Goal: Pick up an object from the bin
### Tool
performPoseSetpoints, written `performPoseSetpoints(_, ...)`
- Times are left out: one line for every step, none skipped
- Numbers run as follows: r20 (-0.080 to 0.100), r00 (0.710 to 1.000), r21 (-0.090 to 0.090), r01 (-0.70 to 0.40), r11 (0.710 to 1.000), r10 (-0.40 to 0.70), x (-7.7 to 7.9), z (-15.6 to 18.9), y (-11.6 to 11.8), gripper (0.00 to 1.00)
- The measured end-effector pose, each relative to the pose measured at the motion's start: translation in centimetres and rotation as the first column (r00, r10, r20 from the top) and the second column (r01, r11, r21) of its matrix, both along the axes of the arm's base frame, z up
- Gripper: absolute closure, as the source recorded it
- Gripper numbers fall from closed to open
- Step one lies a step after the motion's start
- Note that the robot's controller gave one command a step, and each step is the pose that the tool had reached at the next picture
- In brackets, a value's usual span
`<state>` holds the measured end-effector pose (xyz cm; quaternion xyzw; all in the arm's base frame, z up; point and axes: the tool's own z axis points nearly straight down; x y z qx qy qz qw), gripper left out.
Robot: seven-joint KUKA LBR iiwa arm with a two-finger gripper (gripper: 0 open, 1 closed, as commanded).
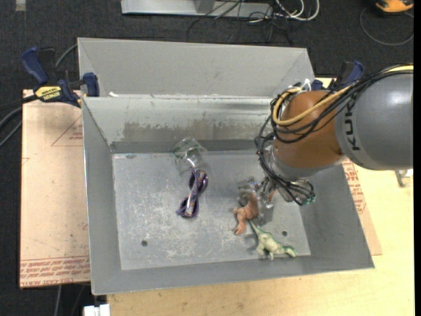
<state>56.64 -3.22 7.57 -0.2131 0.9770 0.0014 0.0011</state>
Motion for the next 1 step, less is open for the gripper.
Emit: performPoseSetpoints(0.0,1.0,0.0,0.0,1.0,0.0,0.0,0.0,0.0,1.0)
